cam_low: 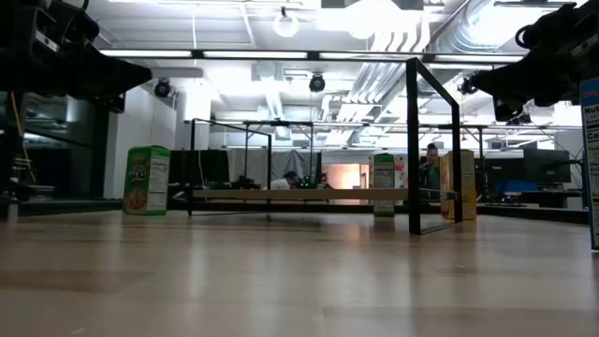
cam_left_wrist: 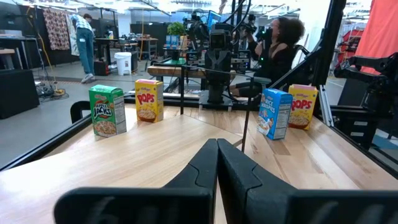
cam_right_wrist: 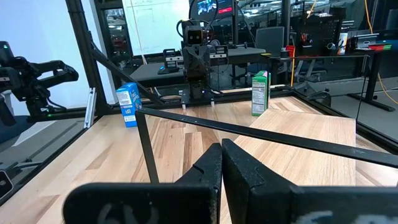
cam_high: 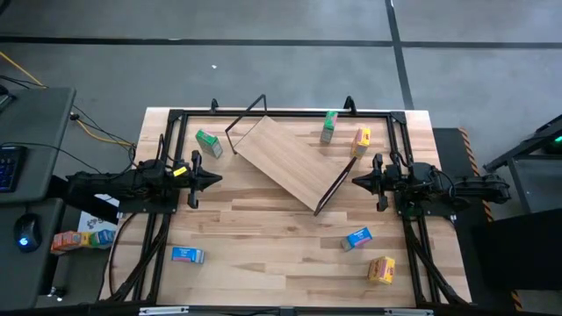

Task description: Stack cereal on shelf

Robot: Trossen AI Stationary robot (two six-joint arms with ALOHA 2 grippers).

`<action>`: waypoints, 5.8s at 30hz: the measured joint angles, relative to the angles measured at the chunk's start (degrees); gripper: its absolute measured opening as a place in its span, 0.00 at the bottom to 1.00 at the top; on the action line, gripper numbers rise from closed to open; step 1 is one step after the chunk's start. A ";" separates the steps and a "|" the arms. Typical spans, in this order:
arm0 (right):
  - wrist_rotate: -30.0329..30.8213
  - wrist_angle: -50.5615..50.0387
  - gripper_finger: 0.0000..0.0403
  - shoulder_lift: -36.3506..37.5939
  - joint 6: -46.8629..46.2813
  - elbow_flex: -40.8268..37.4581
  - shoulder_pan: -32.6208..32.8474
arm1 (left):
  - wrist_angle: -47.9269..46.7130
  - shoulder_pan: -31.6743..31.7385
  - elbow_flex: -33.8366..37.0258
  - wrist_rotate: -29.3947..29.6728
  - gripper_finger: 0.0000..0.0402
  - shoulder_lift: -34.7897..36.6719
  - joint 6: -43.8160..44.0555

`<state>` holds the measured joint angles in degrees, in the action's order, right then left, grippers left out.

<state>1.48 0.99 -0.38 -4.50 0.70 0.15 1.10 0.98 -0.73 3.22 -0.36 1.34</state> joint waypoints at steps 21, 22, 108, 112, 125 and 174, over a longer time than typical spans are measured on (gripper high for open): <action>-0.02 0.00 0.00 -0.02 -0.01 0.01 -0.01 | -0.01 0.02 0.01 0.00 0.00 0.00 0.00; 0.00 0.00 0.00 0.00 -0.01 -0.01 -0.01 | -0.02 0.02 0.00 0.00 0.00 0.02 0.00; 25.36 -53.51 0.80 -64.34 -51.65 58.34 -31.04 | 0.00 0.02 0.01 0.00 0.00 0.01 0.00; 21.87 -54.20 0.81 -69.65 -55.09 59.01 -33.86 | 0.00 0.02 0.02 0.00 0.00 0.00 0.00; 23.45 -59.05 0.81 -79.54 -57.61 59.01 -34.78 | -0.02 0.01 0.02 0.00 0.00 0.00 0.00; 11.84 -58.19 0.44 -85.89 -50.48 58.92 -40.66 | -0.01 0.02 0.01 0.00 0.00 0.02 0.00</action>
<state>13.31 -57.20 -86.27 -54.98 59.61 -40.51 1.09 0.99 -0.71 3.22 -0.34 1.34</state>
